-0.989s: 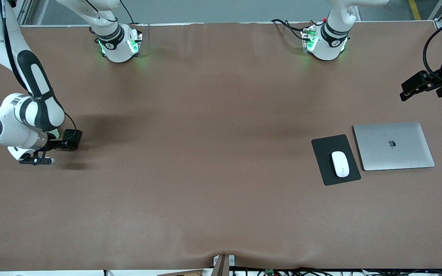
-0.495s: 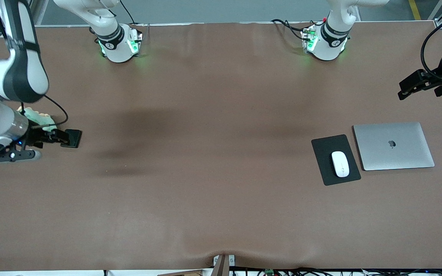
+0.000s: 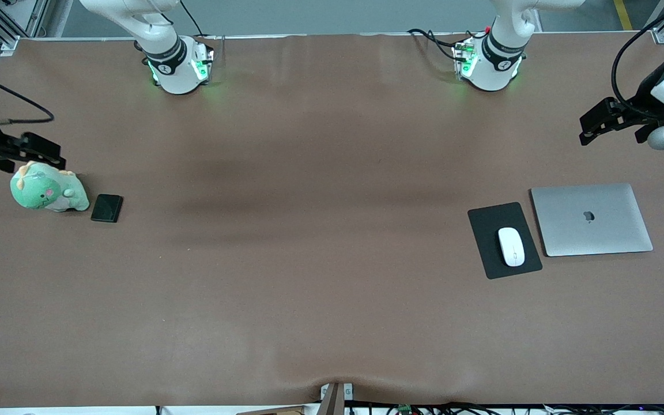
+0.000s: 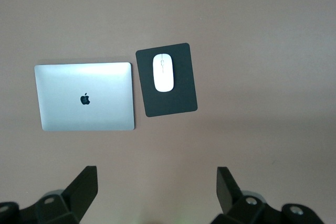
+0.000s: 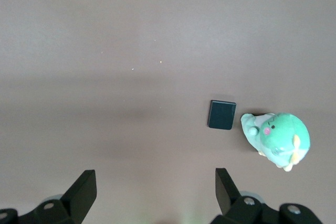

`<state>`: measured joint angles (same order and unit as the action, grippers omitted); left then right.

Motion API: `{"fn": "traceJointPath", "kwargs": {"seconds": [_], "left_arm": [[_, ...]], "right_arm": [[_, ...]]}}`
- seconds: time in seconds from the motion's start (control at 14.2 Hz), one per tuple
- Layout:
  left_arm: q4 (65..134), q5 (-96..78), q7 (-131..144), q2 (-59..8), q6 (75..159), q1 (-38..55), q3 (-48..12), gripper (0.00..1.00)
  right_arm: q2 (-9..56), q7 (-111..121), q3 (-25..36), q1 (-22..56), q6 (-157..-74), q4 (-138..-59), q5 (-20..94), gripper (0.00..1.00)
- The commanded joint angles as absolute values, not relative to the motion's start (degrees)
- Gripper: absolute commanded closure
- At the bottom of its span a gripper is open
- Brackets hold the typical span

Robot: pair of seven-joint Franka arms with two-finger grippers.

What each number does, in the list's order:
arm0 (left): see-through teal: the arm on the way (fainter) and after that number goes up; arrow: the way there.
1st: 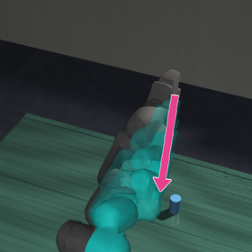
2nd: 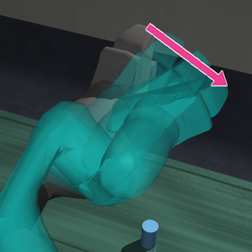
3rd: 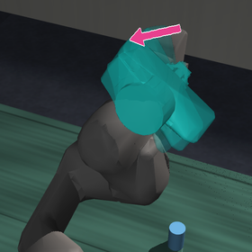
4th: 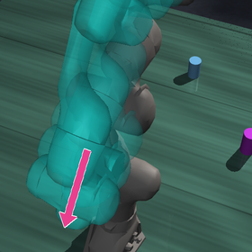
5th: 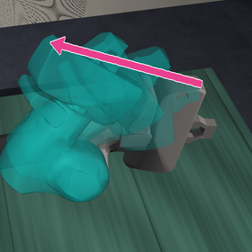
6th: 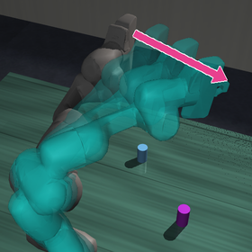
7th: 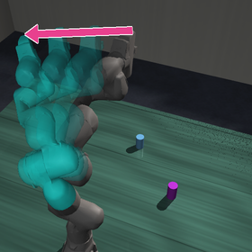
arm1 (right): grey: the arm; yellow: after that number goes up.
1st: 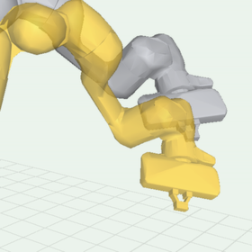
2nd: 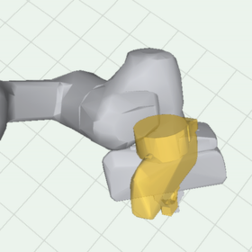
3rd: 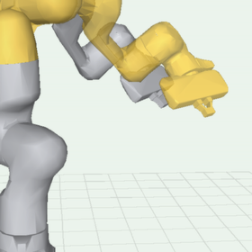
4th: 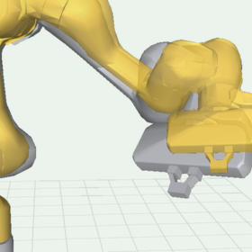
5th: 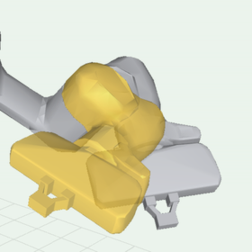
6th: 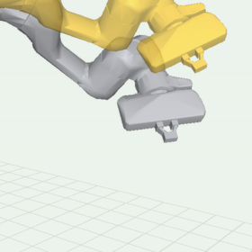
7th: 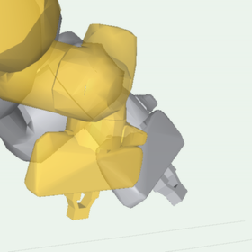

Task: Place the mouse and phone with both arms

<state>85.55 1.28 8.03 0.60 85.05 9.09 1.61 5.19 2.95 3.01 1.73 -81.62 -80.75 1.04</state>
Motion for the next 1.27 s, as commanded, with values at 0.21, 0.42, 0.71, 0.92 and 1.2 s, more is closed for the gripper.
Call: {"fn": "traceJointPath", "kwargs": {"seconds": [0.21,0.42,0.71,0.92,1.2], "left_arm": [[85.25,1.23,7.91,1.67,84.29,8.96,1.67,0.00],[85.43,1.32,7.56,1.67,84.72,8.79,1.58,0.00],[85.61,1.23,7.03,1.58,85.25,2.13,-5.25,0.00],[85.17,1.32,7.38,1.06,85.17,-0.09,-8.26,0.00],[84.90,1.32,8.00,0.18,85.17,0.00,-8.35,0.00]], "right_arm": [[-3.33,2.02,1.14,-1.41,-81.03,-86.38,1.14,0.00],[-7.72,1.05,1.05,-1.23,-85.33,-93.58,1.14,0.00],[-7.38,1.14,1.58,-1.06,-84.47,-93.25,1.05,0.00],[-6.42,1.14,1.58,-0.62,-82.27,-90.88,0.53,0.00],[-6.24,1.06,1.49,-0.79,-82.00,-91.23,0.44,0.00]]}}
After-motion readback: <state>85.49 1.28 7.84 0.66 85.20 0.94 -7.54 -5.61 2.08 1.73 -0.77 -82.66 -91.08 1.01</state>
